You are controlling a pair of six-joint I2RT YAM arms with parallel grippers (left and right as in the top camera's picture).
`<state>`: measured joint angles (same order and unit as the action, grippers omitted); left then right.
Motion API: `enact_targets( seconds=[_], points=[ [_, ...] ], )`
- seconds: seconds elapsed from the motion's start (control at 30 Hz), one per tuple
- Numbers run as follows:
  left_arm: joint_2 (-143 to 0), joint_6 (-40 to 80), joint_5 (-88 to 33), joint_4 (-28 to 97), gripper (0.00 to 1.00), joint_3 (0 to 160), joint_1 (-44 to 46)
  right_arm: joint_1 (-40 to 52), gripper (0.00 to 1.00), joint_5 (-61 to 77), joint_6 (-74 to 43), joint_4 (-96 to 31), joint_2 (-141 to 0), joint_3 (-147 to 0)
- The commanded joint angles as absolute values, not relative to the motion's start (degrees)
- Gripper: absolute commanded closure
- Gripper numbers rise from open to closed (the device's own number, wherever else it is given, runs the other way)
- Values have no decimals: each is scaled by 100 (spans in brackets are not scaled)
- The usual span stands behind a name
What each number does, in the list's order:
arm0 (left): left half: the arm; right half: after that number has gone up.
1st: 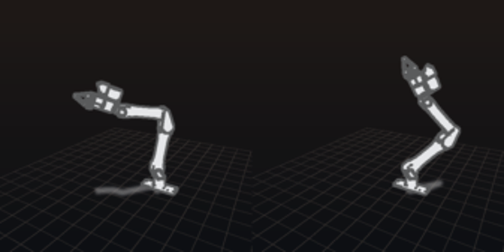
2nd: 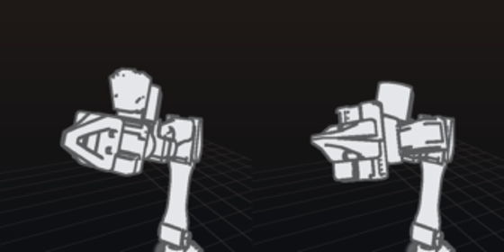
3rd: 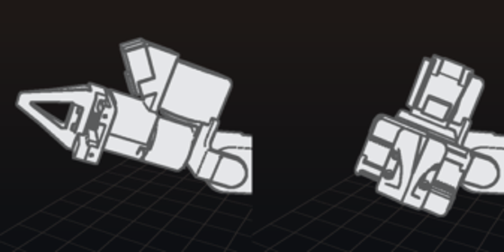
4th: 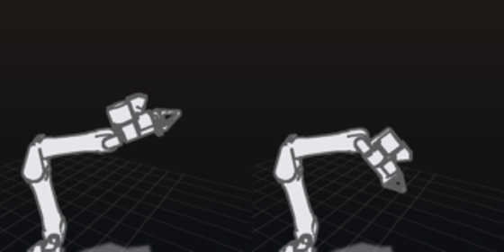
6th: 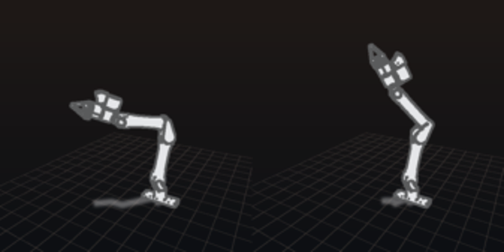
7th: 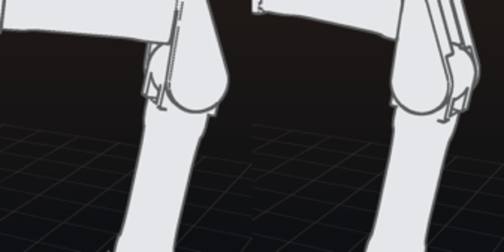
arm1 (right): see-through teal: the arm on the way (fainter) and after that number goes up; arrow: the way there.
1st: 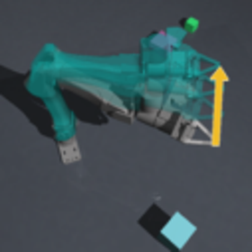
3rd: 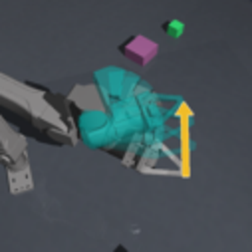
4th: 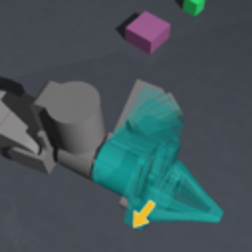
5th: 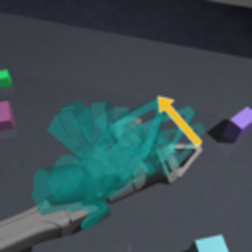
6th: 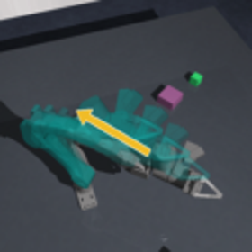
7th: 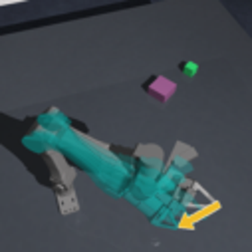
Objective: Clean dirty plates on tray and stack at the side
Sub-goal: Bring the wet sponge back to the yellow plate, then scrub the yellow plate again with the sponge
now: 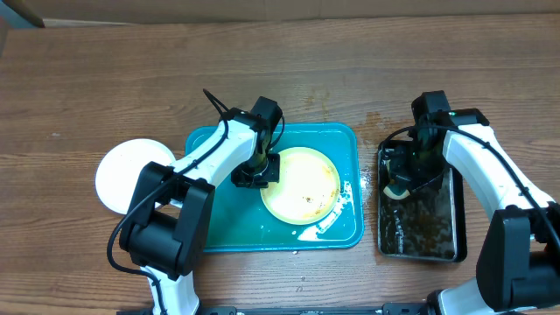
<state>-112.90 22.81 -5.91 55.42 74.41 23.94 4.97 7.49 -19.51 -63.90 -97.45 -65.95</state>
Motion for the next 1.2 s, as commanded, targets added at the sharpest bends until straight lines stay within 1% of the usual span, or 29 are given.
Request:
enact_targets(
  seconds=[0.0, 0.07, 0.17, 0.27, 0.33, 0.53, 0.67, 0.77, 1.0, 1.17],
  points=[
    [-11443, 2423, -628, 5524, 96, 7312, 2381, 611, 96, 757, -2018, -6377, -9598, -6753],
    [-11443, 2423, -746, 5522, 96, 7312, 2381, 709, 96, 895, -2010, -6379, -9520, -6807],
    [-11443, 2423, -913, 5520, 96, 7310, 2381, 978, 96, 1619, -1601, -6340, -9369, -7006],
    [-11443, 2427, -1031, 5518, 96, 7312, 2381, 1424, 96, 2287, -1341, -6171, -9323, -7133],
    [-11443, 2432, -1035, 5518, 96, 7312, 2381, 1741, 96, 2473, -1354, -5977, -9347, -7131],
    [-11443, 2449, -1033, 5518, 96, 7312, 2381, 2637, 96, 2405, -2108, -5238, -9478, -6901],
    [-11443, 2447, -1031, 5513, 96, 7312, 2381, 3028, 96, 2296, -2606, -4727, -9607, -6628],
    [-11443, 2449, -1033, 5496, 96, 7312, 2381, 3247, 96, 2222, -2770, -4370, -9780, -6447],
    [-11443, 2449, -1033, 5485, 96, 7312, 2381, 3535, 96, 2143, -2921, -3922, -10324, -6283],
    [-11443, 2447, -1011, 5487, 96, 7312, 2381, 3555, 96, 1527, -3035, -3953, -10628, -6272]
  ],
)
